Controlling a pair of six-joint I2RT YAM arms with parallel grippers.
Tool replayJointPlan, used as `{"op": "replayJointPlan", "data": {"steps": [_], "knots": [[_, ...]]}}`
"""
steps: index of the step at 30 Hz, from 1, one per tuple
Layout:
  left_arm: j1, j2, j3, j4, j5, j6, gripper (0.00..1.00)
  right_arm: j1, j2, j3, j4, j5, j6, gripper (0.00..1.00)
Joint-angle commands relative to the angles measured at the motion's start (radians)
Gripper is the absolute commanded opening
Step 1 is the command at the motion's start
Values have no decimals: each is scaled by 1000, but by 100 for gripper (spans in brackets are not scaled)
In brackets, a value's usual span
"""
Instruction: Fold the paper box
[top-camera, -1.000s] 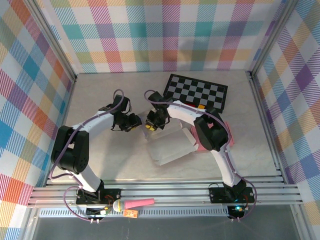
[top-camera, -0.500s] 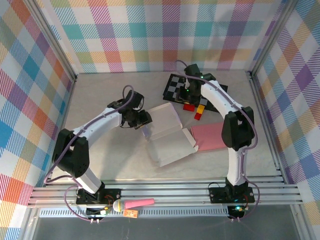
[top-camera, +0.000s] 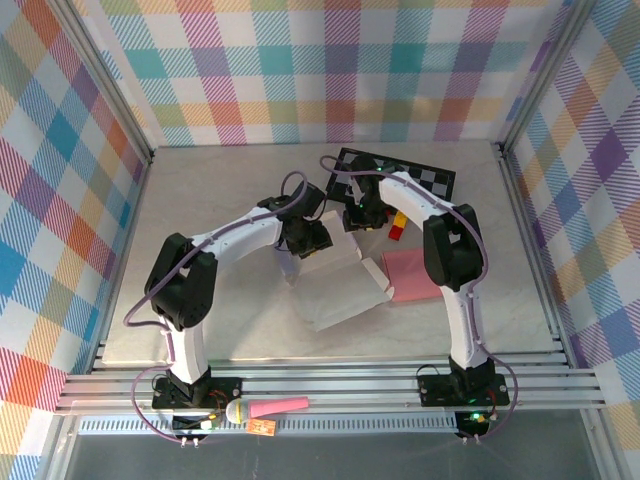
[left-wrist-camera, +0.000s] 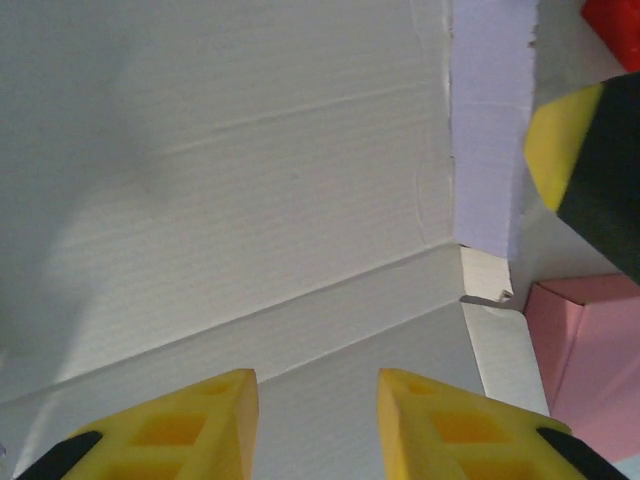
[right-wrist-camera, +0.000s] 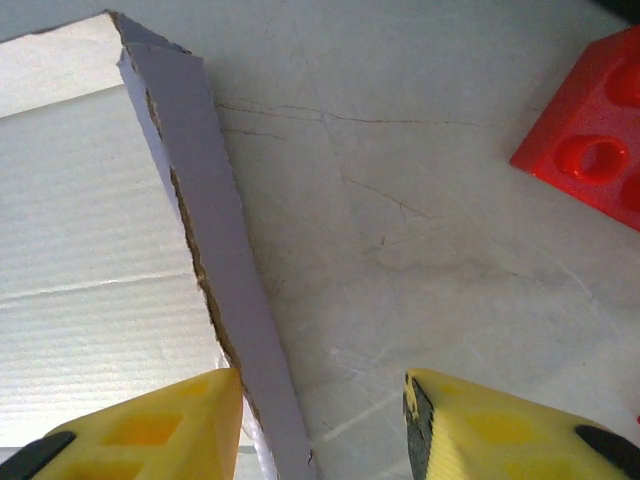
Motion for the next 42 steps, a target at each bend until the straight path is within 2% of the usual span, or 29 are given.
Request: {"op": "replayJointPlan", "data": {"steps": [1,6,10,13,21,27,32,34,38,42], "knots": [[4,15,22,-29,-16,-8,36,2,-10,24,-1,14,-6,47],[5,38,20,-34,-20,7,35,8,-79,-3,19,36,-2,47],[7,47,7,-26,-26,14,35,16,-121,-63,57,7,-5,47],[7,47,-2,-23,-33,17,35,26,-104,-81,69,-1,-14,48],[10,53,2,-26,-34,21,35,40,0,16,26,-9,-39,45],[13,91,33,-29,-24,25,34,48,36,41,16,-7,-49,34],[15,120,63,-17,-22,14,34,61,37,45,13,24,-53,14],[15,131,70,-5,-18,0,34,71,26,43,13,45,-53,2],[15,137,74,38,-32,-36,34,94,-44,5,26,83,-28,0],[22,132,64,94,-58,-68,32,98,-124,-64,55,57,17,0]]}}
